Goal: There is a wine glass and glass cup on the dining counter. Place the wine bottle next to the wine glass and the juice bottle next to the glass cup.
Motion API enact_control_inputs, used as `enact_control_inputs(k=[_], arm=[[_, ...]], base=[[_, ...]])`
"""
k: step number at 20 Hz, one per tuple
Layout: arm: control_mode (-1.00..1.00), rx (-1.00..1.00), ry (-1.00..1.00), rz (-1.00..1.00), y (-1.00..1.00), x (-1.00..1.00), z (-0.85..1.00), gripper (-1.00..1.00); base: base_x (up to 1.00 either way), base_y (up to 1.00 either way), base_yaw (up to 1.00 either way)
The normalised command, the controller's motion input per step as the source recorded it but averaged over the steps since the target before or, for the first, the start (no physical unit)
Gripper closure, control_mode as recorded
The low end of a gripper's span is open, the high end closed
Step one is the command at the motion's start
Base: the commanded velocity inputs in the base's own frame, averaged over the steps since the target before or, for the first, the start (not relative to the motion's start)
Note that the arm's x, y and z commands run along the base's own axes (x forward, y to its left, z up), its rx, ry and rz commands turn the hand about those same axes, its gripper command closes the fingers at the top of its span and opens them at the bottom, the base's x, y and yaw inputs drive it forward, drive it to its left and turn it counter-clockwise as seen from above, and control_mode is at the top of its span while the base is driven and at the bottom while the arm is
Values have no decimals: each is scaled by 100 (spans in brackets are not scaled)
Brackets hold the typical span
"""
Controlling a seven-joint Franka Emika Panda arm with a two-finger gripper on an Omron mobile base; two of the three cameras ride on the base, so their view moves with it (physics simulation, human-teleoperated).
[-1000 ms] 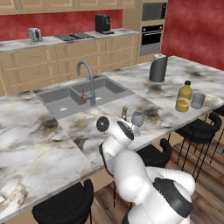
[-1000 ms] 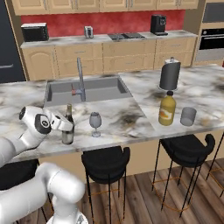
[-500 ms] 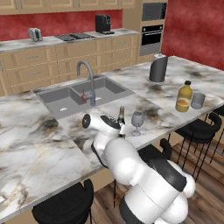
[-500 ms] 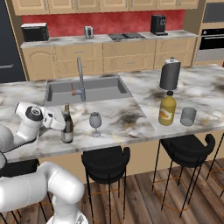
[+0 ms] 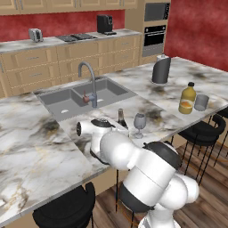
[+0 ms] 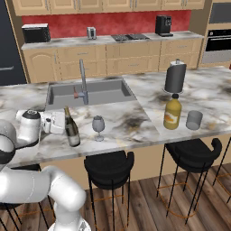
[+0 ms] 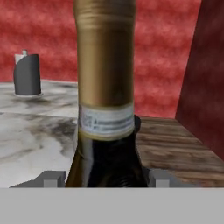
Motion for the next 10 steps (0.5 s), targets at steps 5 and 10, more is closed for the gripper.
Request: enact_control_inputs(k=[5,10], arm=[[-100,-5,-1,-2,0,16,0,100],[-100,0,0,0,0,22,0,100]], base=[[0,0,0],[0,0,0]])
